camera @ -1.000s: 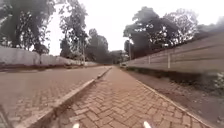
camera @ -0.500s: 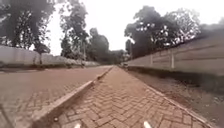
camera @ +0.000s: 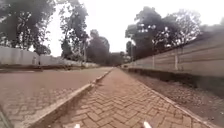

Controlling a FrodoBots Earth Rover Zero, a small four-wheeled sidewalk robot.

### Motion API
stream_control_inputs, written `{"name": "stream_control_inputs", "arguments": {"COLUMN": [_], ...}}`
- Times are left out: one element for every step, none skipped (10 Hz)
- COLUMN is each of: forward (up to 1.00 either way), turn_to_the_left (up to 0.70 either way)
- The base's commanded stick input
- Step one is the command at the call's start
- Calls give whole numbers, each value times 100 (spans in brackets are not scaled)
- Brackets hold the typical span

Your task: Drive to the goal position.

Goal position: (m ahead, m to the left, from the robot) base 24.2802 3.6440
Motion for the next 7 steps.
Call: {"name": "stream_control_inputs", "arguments": {"forward": [70,70,70,70,70,70,70], "turn_to_the_left": [-35,-22,-4,3,3,3,3]}}
